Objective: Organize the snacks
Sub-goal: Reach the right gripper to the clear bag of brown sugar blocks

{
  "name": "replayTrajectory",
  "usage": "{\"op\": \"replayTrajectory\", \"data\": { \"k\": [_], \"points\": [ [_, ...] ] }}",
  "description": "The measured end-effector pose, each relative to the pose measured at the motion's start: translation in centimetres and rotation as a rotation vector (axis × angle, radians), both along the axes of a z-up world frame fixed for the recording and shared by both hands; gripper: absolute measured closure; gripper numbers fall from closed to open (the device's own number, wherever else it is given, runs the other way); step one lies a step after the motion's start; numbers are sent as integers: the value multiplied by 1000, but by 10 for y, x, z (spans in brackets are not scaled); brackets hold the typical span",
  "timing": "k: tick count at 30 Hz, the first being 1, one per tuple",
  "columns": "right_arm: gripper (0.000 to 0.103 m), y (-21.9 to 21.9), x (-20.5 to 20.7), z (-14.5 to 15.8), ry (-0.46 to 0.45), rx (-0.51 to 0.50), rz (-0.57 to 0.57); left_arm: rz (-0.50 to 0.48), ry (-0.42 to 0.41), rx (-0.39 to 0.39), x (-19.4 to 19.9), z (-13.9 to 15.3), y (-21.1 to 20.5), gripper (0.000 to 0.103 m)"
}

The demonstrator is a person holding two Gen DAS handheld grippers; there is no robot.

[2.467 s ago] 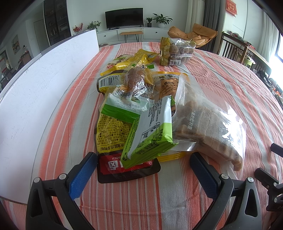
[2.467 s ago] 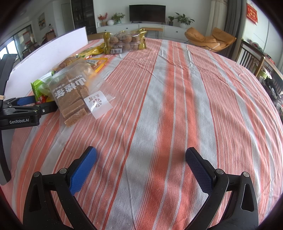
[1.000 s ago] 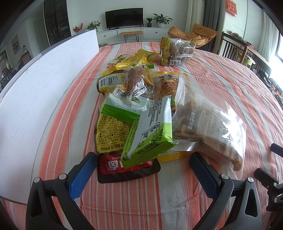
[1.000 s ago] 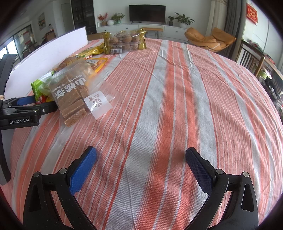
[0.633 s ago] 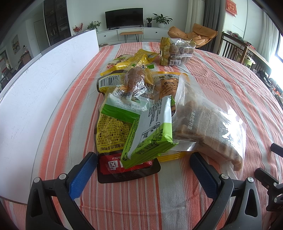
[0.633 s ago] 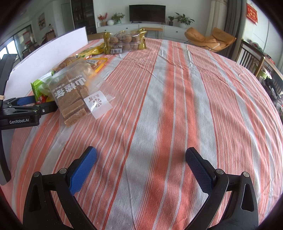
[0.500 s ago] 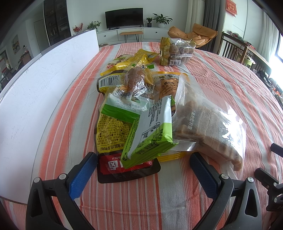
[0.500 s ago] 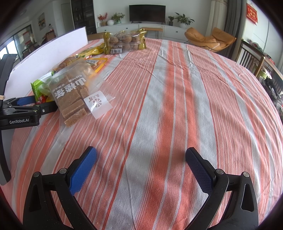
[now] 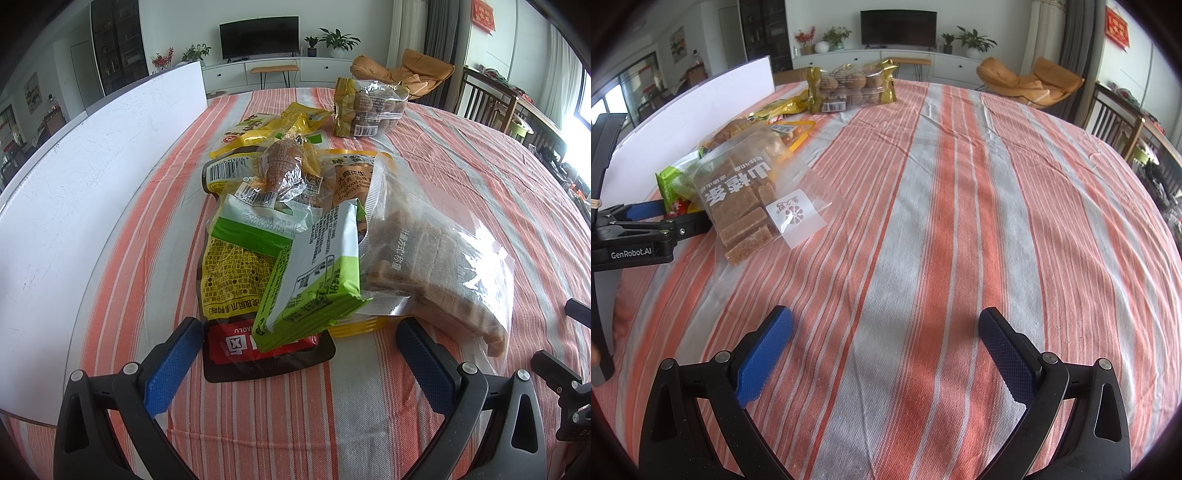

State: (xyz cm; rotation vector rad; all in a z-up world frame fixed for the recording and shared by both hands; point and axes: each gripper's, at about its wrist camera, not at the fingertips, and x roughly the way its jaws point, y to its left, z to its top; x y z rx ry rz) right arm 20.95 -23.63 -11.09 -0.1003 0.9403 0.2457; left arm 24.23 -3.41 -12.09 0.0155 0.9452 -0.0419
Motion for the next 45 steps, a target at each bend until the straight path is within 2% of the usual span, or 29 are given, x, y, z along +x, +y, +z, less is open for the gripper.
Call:
{"op": "replayTrajectory", "data": {
  "k": [4,7,10,13,15,17,20,22,26,29,32,36,45],
  "points": [
    [1,0,0,0,0,0,0,-30,78,-16,-3,4,6,0],
    [1,0,0,0,0,1,0,-54,26,-24,-40,22,24,0],
    [1,0,0,0,0,0,0,-95,50,-24,-74,31,46,0],
    [2,-1,-2,2,-5,9,0,-122,37,-95,-96,27,62,0],
    [2,-9,-11,10,-24,101,34,-138,0,-183,-110,21,72,0],
    [2,-4,-12,32,-68,150,122,-148,7,-251,-114,13,79,0],
    [2,26,4,63,-99,89,295,-163,15,-269,-107,11,78,0],
    [2,45,21,68,-60,43,374,-174,-22,-258,-107,17,77,0],
    [2,80,59,55,88,13,511,-195,-70,-264,-111,24,78,0],
    [2,98,73,40,158,-26,570,-201,-80,-251,-111,25,77,0],
    [2,116,81,29,189,-61,627,-207,-85,-246,-111,26,78,0],
    [2,134,79,19,207,-140,678,-215,-98,-242,-114,28,78,0],
    [2,145,76,10,225,-199,657,-218,-101,-254,-115,28,78,0]
  ]
}}
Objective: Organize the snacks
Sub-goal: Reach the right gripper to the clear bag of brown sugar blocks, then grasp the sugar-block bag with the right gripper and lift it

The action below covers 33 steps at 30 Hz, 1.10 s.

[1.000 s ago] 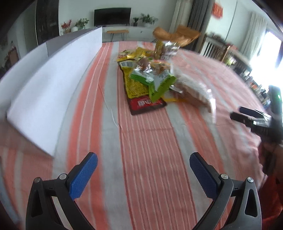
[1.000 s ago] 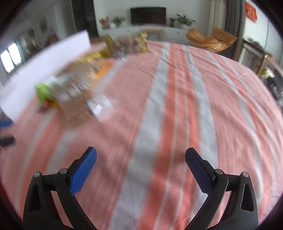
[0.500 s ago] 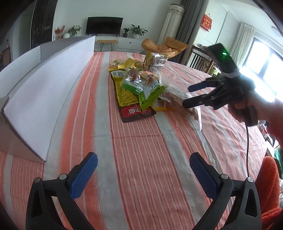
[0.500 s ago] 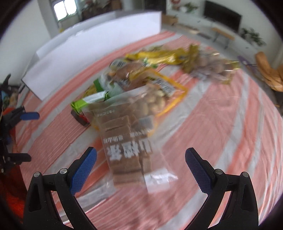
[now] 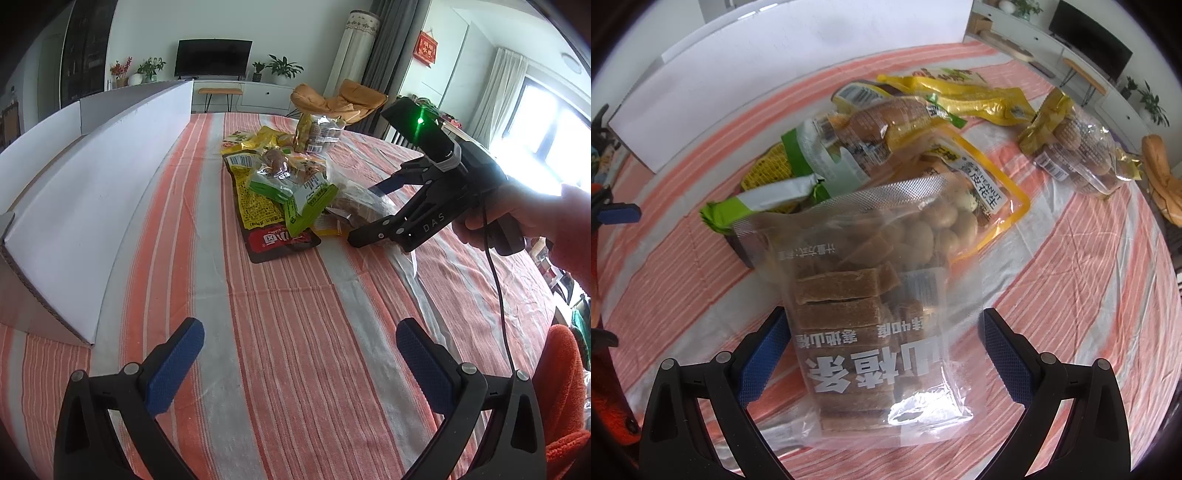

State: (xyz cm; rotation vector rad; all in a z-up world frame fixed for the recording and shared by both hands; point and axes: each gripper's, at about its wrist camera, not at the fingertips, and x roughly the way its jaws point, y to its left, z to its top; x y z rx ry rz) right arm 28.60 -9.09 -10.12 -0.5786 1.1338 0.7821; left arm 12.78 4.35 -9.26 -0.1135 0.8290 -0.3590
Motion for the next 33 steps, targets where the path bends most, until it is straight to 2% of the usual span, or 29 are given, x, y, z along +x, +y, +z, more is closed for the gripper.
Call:
{"op": "replayTrajectory", "data": {
  "k": [9,22,24,25,27,29,33],
  "points": [
    [2,7,2,-2,23,-12,-34,-2,-3,6,0,0,-2,0],
    [5,-12,12,2,67,19,-90,0,2,6,1,-2,-1,0],
    [21,-19,13,3,57,17,-106,1,3,4,2,-2,0,0],
    [25,-21,12,6,48,21,-114,2,3,2,2,-2,0,0],
    [47,-26,9,13,59,46,-126,3,4,-2,2,-3,1,0],
    [51,-29,6,19,49,44,-148,4,4,-3,2,-3,1,0],
    [52,-44,-1,23,69,64,-191,4,4,-2,2,-3,1,0]
  ]
}}
